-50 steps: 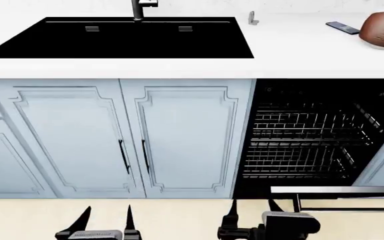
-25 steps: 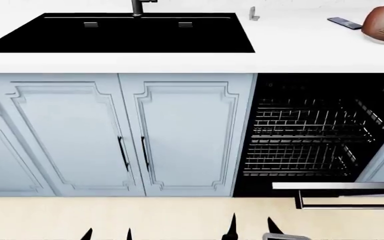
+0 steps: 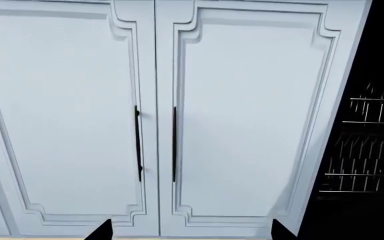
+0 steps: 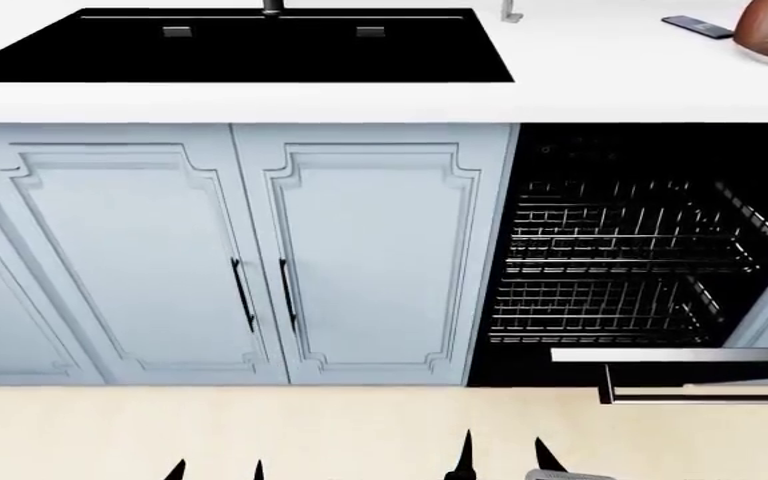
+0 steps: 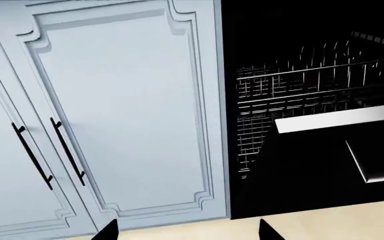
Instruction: Close the dishwasher door
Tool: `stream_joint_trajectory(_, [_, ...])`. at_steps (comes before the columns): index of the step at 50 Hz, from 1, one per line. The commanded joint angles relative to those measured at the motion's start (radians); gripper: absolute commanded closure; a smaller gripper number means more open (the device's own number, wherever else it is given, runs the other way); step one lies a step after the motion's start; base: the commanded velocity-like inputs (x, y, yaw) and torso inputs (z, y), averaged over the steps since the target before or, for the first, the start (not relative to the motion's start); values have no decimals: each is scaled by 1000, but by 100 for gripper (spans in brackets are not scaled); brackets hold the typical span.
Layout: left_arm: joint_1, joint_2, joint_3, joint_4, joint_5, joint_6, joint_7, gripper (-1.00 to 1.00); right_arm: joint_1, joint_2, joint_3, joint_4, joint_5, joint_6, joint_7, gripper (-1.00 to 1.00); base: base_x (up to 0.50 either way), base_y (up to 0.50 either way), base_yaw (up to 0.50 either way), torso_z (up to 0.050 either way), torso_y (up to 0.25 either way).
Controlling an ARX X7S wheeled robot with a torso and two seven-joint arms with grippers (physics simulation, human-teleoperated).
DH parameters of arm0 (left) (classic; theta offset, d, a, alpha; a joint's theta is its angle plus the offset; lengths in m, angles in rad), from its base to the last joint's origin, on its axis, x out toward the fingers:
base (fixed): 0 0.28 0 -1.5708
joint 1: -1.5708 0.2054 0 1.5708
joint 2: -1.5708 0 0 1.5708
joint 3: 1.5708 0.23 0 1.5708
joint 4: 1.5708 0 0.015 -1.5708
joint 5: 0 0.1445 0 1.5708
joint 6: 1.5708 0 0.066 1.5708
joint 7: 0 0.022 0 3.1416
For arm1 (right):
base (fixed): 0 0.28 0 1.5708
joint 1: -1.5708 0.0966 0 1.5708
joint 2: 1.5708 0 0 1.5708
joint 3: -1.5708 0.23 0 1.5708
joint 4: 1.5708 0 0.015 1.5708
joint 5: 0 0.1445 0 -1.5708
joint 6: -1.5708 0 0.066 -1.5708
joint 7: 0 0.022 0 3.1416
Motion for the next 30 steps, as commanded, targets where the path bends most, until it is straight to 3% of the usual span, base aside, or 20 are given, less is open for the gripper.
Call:
stream_joint_trajectory(1, [0,-5,9,-2,-2,2,-7,-100,2,13,-16,2,14,-4,13,-100,0,0,0,-50,61])
stream_joint_trajectory(30, [-1,-15,28,-4,-11,7,-22,-100,9,37,-48,4,26,-13,44,-100,0,0,0,-50,60])
